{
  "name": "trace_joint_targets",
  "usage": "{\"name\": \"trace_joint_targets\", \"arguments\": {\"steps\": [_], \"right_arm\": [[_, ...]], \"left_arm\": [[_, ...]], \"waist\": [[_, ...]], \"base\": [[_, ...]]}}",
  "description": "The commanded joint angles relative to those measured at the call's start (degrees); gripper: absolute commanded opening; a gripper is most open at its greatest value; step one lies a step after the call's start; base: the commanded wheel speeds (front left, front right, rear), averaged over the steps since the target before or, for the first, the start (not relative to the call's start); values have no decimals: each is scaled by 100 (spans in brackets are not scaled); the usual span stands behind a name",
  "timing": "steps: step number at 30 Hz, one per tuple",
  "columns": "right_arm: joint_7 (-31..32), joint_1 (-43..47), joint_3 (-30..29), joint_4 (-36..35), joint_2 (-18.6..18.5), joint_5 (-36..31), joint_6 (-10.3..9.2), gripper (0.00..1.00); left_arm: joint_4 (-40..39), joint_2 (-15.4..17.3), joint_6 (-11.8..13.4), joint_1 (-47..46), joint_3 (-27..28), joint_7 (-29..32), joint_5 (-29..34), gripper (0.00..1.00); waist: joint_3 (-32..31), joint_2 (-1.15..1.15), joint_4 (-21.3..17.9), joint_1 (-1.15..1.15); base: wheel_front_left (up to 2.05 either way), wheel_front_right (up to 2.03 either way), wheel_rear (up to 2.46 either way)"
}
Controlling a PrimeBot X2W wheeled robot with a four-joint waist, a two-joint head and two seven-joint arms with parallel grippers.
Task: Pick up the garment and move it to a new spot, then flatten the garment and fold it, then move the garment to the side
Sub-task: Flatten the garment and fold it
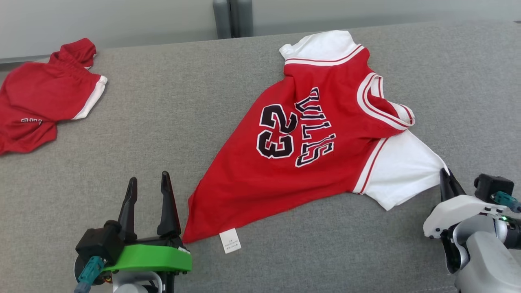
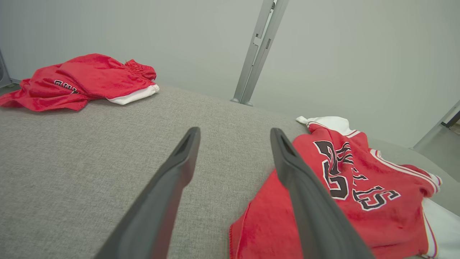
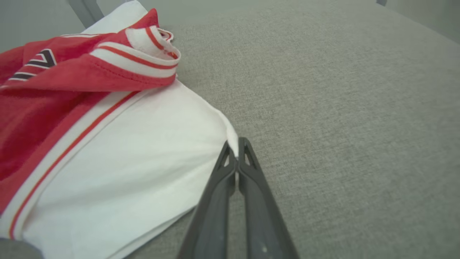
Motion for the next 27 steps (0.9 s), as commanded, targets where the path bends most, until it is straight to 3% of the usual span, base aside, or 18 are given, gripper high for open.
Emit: {"name": "trace_joint_targets", "arguments": {"steps": [1,8,18,20,21,27], "right_arm": [[-18,180,-43,-160,-5,61,-2,0],[-18,826,-331,-883,175,114,-2,0],[-18,1414,-550,-1286,353,-19,-2,2],[-18,1490,-591,-1410,360,-71,-2,46],[-18,1533,-608,-1483,367,-96,-2,100],[-18,1724,-629,-1957,407,-311,-2,100]], "left_arm": [[-9,19,7,-28,40,-1,9,100],[-11,19,-1,41,89,-1,-38,100],[36,19,11,152,95,-1,-112,100],[31,18,17,193,105,-1,-121,100],[25,19,20,209,112,-1,-129,100],[-36,19,18,292,147,-1,-124,100]], "waist": [[-33,0,-88,0],[-126,0,-233,0],[-347,0,-279,0],[-395,0,-294,0],[-418,0,-304,0],[-568,0,-367,0]], "base": [[0,0,0],[0,0,0],[0,0,0],[0,0,0],[0,0,0],[0,0,0]]}}
